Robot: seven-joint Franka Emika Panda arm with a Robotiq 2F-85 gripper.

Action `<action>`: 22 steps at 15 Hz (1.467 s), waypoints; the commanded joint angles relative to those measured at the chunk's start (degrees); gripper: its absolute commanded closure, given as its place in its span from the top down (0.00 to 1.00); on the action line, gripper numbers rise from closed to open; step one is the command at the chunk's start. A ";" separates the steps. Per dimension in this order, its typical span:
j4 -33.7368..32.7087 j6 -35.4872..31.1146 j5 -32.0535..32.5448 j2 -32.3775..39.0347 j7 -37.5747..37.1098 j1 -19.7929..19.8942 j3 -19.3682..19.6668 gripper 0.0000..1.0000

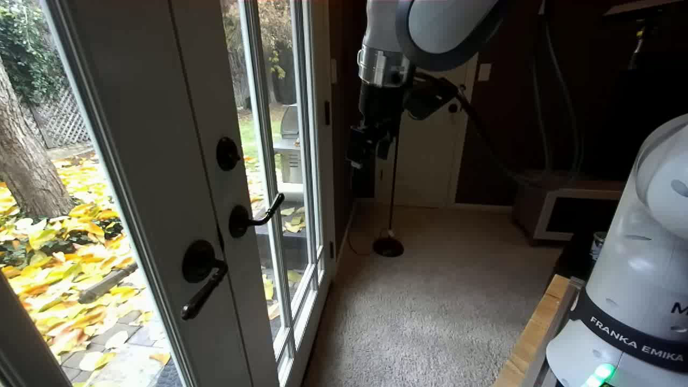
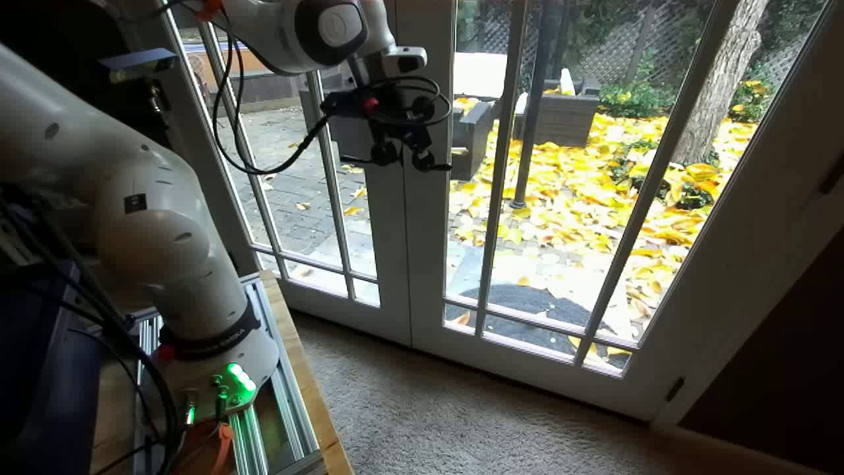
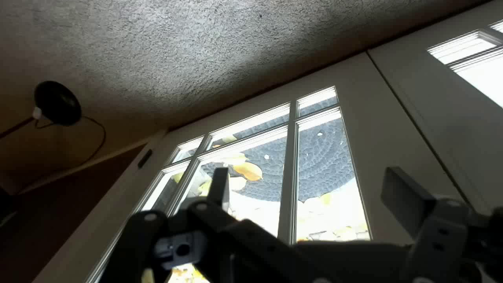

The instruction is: Turn the lock on the door to the right

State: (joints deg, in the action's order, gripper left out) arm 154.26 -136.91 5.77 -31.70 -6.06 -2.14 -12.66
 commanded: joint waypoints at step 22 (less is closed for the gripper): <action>-19.28 38.33 22.43 5.79 -23.78 0.40 -17.09 1.00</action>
State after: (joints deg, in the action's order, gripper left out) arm 141.26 -108.08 22.58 -30.21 -25.16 -1.64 -26.80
